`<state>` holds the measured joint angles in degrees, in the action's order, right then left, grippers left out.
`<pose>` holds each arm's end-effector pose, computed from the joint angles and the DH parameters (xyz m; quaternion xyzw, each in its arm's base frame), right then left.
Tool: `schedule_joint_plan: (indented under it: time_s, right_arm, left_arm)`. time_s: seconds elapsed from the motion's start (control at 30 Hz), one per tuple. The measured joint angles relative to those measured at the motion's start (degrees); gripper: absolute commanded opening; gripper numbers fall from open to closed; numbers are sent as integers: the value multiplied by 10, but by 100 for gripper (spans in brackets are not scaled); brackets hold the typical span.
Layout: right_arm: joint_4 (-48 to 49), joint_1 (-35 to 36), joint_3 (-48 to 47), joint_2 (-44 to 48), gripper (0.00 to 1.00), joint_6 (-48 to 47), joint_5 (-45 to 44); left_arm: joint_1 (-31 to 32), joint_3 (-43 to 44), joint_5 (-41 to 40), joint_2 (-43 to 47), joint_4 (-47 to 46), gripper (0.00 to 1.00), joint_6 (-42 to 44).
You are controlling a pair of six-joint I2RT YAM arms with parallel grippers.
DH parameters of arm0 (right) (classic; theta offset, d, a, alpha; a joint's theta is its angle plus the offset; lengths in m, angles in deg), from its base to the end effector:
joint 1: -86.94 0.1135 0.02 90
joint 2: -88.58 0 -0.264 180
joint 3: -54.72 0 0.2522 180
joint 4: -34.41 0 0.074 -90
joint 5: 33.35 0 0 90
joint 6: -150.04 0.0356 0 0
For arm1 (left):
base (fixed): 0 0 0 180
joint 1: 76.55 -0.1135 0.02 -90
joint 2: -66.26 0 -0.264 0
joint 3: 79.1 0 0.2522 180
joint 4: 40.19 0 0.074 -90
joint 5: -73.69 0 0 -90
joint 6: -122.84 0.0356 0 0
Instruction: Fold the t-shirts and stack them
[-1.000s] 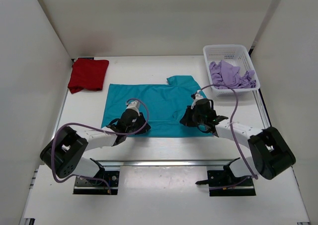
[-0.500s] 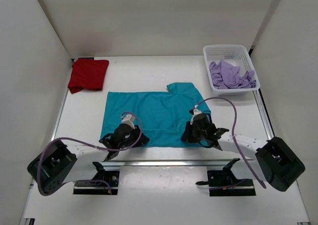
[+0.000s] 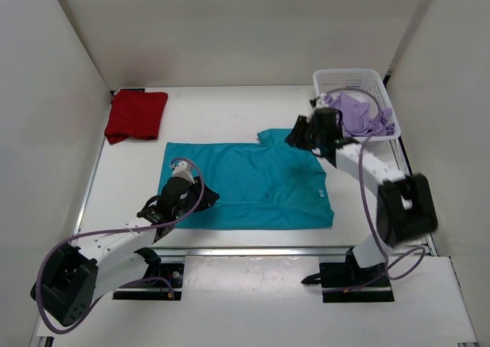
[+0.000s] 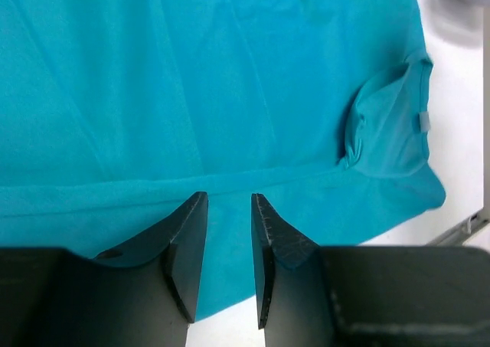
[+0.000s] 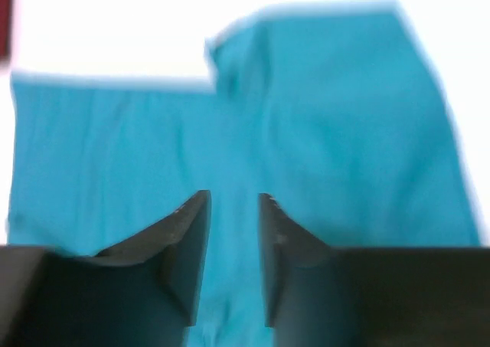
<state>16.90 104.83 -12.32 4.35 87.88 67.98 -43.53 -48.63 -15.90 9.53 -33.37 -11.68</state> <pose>0.3061 0.1062 0.2396 0.0308 0.8821 0.2600 0.3915 0.1618 -0.1055 0.1628 -0.0864 0.8749 -0.3009 0.3696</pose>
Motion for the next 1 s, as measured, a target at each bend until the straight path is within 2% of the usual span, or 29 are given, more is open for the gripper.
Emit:
schedule_joint_plan:
  time_s: [0.03, 0.13, 0.2, 0.33, 0.6, 0.8, 0.87, 0.9, 0.93, 1.0]
  right_arm:
    - [6, -7, -48, -49, 21, -11, -3]
    - [5, -18, -179, -188, 19, -43, -24]
    - [-18, -23, -269, -277, 23, -66, -44]
    - [-70, -26, -389, -390, 34, -103, -83]
    - [-203, -19, -576, -518, 49, -153, -139]
    - [-222, -3, -557, -506, 49, -161, -147]
    - [-226, -2, -525, -482, 47, -160, -143]
    - [-228, 0, -509, -471, 39, -159, -140]
    - [-232, 2, -496, -462, 19, -159, -138]
    - [-235, 4, -469, -440, 5, -153, -131]
  left_arm:
    - [1, 0, 1, 0, 1, 40, 4]
    - [8, -5, 6, -2, 4, 40, 10]
    - [9, -10, 10, -2, 4, 40, 13]
    - [10, -15, 18, -3, 4, 41, 21]
    - [9, -15, 27, -35, -2, 41, 32]
    - [11, -14, 28, -43, -12, 39, 31]
    - [13, -15, 28, -43, -12, 40, 31]
    - [14, -15, 28, -43, -12, 40, 31]
    - [15, -15, 28, -42, -12, 40, 30]
    - [17, -15, 28, -38, -12, 39, 29]
